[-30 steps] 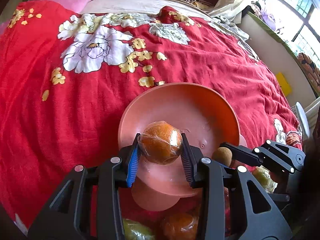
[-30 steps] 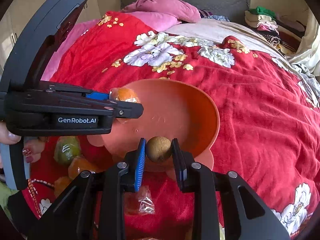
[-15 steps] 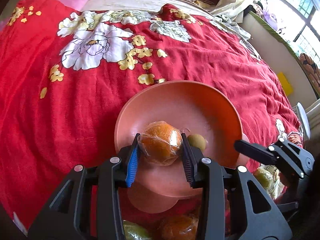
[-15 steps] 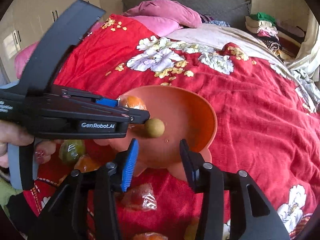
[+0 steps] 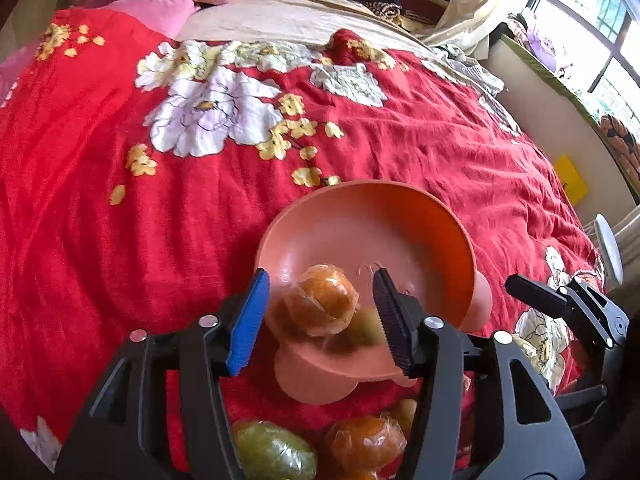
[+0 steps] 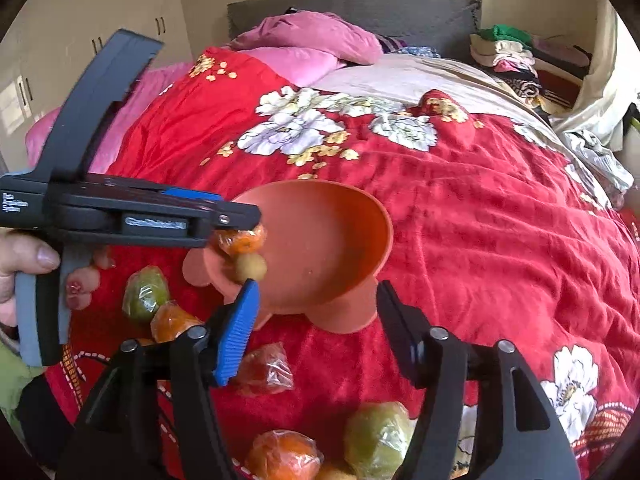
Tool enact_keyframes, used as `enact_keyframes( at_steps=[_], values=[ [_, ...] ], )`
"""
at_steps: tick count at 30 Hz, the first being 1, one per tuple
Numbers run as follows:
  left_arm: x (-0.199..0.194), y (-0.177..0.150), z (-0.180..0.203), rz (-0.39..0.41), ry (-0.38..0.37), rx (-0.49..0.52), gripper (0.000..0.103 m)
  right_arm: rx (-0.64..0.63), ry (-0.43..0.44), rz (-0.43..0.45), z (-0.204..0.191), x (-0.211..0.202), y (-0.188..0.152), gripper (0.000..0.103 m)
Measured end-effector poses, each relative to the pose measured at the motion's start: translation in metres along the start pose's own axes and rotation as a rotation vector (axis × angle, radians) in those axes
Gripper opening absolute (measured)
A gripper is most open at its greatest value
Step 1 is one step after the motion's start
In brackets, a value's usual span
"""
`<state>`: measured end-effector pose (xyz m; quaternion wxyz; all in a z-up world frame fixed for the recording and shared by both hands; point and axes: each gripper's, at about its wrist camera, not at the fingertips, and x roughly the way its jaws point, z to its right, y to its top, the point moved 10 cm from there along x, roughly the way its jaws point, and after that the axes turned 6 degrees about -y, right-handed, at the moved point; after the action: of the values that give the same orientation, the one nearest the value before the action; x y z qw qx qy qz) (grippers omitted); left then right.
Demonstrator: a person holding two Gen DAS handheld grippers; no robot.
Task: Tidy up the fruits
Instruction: 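Open the right tool dropping the kiwi while the left tool releases the orange into the bowl, then lift both tools away from the pink bowl toward the remaining fruit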
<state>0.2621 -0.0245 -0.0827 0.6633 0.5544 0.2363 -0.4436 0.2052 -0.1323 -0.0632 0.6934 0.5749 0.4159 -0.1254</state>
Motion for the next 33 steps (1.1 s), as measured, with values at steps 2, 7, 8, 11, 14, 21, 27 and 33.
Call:
enact_keyframes(
  at_steps=[2,7,8,11,14,21,27,33],
  values=[
    [-0.008,0.001,0.0,0.019,0.004,0.0,0.056,0.01,-0.012,0.006,0.004,-0.004,-0.001,0.072],
    [-0.028,0.003,-0.002,0.07,0.016,-0.004,0.07,0.029,-0.037,0.024,0.011,-0.014,-0.001,0.084],
    [-0.033,0.003,-0.003,0.082,0.02,-0.003,0.073,0.033,-0.04,0.027,0.013,-0.015,-0.001,0.085],
    [-0.044,0.002,-0.007,0.11,0.036,-0.01,0.083,0.053,-0.058,0.035,0.018,-0.02,-0.002,0.092],
    [-0.054,-0.001,-0.01,0.132,0.048,-0.019,0.092,0.066,-0.062,0.043,0.022,-0.023,-0.002,0.094],
    [-0.067,-0.012,-0.015,0.144,0.062,-0.029,0.093,0.084,-0.086,0.058,0.028,-0.034,-0.003,0.097],
    [-0.074,-0.025,-0.016,0.151,0.061,-0.041,0.093,0.094,-0.097,0.074,0.032,-0.045,-0.005,0.099],
    [-0.08,-0.038,-0.012,0.154,0.056,-0.038,0.093,0.092,-0.091,0.076,0.026,-0.054,-0.013,0.099]
  ],
)
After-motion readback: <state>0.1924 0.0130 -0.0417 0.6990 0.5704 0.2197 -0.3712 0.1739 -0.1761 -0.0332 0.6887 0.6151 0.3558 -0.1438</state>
